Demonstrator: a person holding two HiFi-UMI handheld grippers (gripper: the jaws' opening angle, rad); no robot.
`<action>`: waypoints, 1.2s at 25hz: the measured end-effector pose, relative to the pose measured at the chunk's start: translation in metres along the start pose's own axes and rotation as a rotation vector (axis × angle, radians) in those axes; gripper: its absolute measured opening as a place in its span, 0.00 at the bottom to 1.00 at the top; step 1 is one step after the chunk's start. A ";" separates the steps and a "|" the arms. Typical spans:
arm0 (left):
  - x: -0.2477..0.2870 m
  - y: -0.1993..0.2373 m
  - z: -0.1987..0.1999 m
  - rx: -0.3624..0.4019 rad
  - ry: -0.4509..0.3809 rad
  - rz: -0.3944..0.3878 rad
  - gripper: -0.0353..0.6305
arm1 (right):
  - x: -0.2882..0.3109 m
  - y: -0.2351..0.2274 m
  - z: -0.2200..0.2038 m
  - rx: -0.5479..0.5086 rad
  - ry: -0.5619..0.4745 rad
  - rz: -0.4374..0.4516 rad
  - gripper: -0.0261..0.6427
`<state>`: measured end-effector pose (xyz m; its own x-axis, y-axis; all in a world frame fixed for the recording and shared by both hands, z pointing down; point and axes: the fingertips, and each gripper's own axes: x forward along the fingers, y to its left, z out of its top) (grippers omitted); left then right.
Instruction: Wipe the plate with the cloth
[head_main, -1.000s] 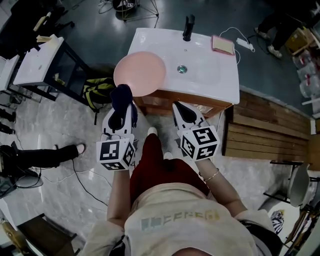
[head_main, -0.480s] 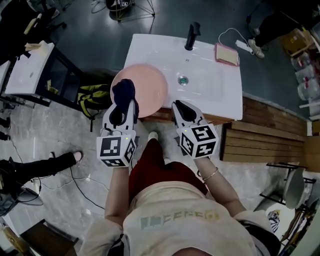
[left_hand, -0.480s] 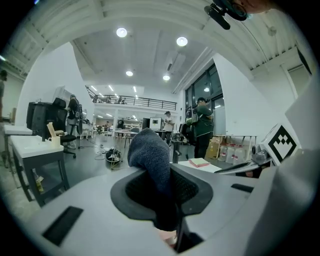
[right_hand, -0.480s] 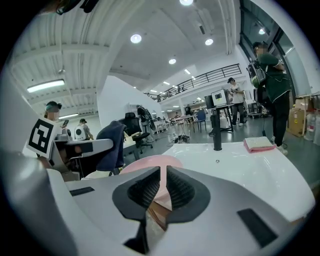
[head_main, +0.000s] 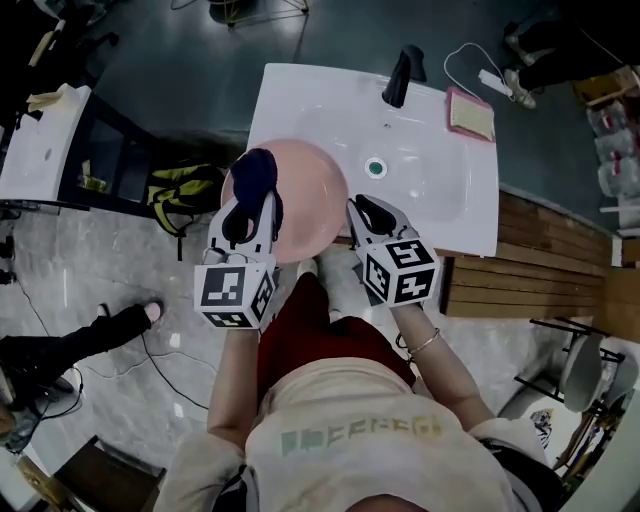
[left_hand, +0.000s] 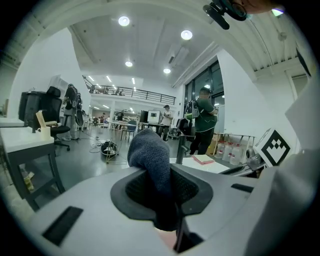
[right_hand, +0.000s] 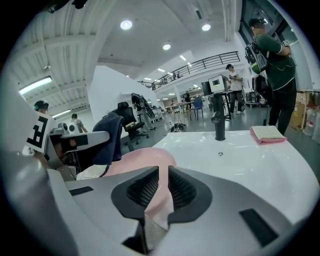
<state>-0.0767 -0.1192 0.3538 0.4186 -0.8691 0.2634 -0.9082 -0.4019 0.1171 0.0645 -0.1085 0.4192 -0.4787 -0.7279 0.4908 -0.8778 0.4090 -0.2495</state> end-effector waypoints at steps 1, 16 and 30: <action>0.005 0.002 -0.001 -0.003 0.007 -0.006 0.17 | 0.005 -0.002 -0.001 0.002 0.014 -0.002 0.12; 0.054 0.021 -0.022 -0.038 0.115 -0.067 0.17 | 0.061 -0.018 -0.018 0.023 0.211 0.010 0.25; 0.072 0.026 -0.039 -0.067 0.163 -0.099 0.17 | 0.080 -0.026 -0.037 0.046 0.321 -0.008 0.21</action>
<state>-0.0704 -0.1804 0.4134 0.5043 -0.7660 0.3987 -0.8633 -0.4578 0.2124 0.0498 -0.1571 0.4957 -0.4477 -0.5175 0.7292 -0.8850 0.3732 -0.2785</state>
